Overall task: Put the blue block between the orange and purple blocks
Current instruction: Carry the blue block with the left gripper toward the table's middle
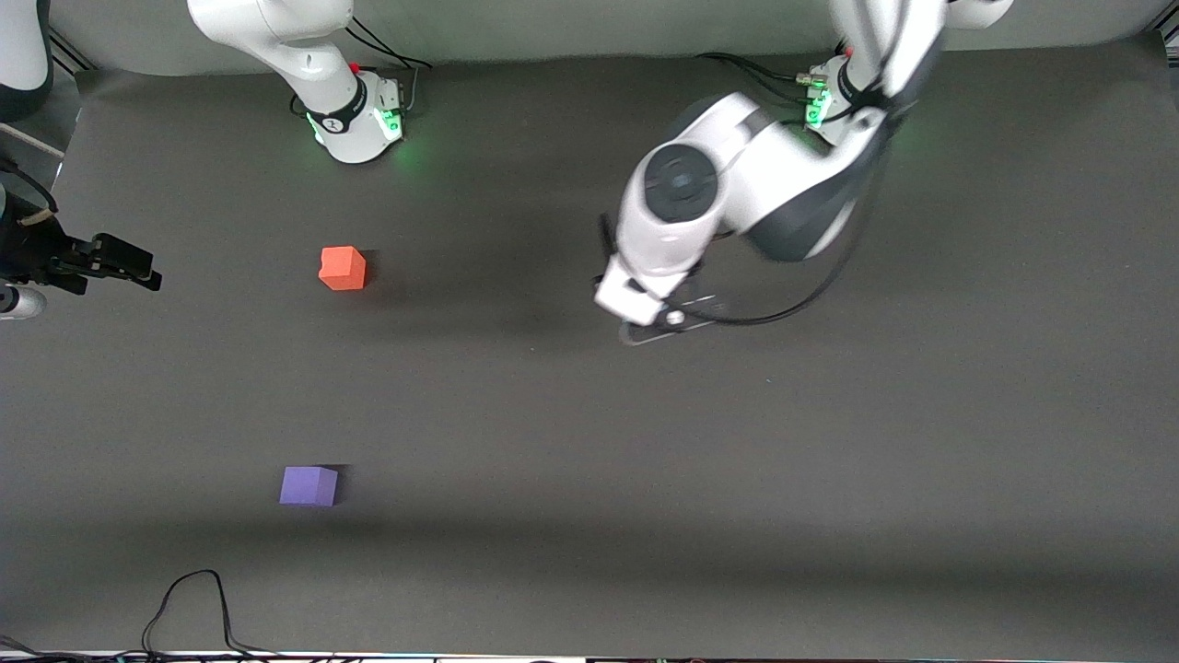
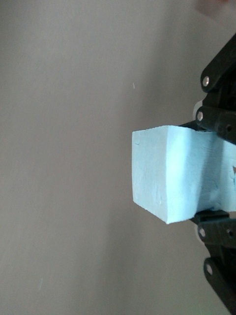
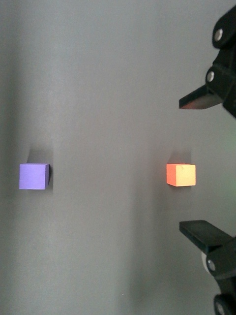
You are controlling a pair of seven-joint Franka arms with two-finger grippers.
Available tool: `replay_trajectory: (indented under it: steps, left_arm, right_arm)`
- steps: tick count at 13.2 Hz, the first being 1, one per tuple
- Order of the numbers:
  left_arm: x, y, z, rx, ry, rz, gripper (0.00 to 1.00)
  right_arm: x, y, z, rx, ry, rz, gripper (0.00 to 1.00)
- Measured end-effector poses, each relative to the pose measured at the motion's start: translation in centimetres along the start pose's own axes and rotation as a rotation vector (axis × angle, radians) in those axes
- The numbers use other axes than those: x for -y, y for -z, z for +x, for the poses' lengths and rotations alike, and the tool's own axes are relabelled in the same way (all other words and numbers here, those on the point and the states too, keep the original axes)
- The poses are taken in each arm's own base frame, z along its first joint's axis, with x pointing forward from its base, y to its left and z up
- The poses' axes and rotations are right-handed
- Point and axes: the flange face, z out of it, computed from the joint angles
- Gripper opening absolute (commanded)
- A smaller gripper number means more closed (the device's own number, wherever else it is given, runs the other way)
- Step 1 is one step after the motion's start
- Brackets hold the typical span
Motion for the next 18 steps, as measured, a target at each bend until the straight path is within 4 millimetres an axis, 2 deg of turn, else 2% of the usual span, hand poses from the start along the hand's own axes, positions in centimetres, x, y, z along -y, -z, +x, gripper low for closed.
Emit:
replay_trajectory:
  steps: [2,4,7,10,11,12,13,14,16,18]
  left_arm:
    - [-2.9,-5.1,-1.3,-0.004,0.015,-0.032,0.48]
    - [-4.6,-9.4,-3.0,-0.013,0.010,-0.028,0.49]
    - [-5.7,-14.0,-5.5,-0.024,-0.037,0.013,0.49]
    - [-6.2,-17.9,-7.0,-0.039,-0.068,0.049,0.49]
    - [-6.3,-19.1,-7.2,-0.043,-0.069,0.047,0.52]
    - [-6.4,-20.0,-7.2,-0.050,-0.068,0.036,0.59]
    - [-6.5,-20.8,-7.2,-0.052,-0.067,0.027,0.84]
    - [-6.5,-21.3,-7.1,-0.051,-0.067,0.025,1.00]
    - [-6.6,-21.8,-7.4,-0.050,-0.068,0.022,1.00]
    - [-6.6,-21.2,-7.2,-0.055,-0.052,0.018,1.00]
  right_arm:
    - [0.0,-0.1,0.1,-0.009,0.000,-0.001,1.00]
    - [0.0,-0.3,0.1,-0.007,0.001,-0.001,1.00]
    - [0.0,-0.5,0.1,-0.005,0.001,0.000,1.00]
    - [0.0,-0.7,0.2,-0.006,0.001,-0.001,1.00]
    - [0.0,-0.8,0.2,-0.008,0.001,-0.001,1.00]
    - [0.0,-1.0,0.2,-0.006,0.001,-0.001,1.00]
    - [0.0,-1.3,0.2,-0.003,0.002,0.000,1.00]
    - [0.0,-1.7,0.3,-0.003,0.002,0.000,1.00]
    - [0.0,-2.8,0.4,-0.002,0.002,0.000,1.00]
    - [0.1,-3.0,0.4,0.001,0.004,0.000,1.00]
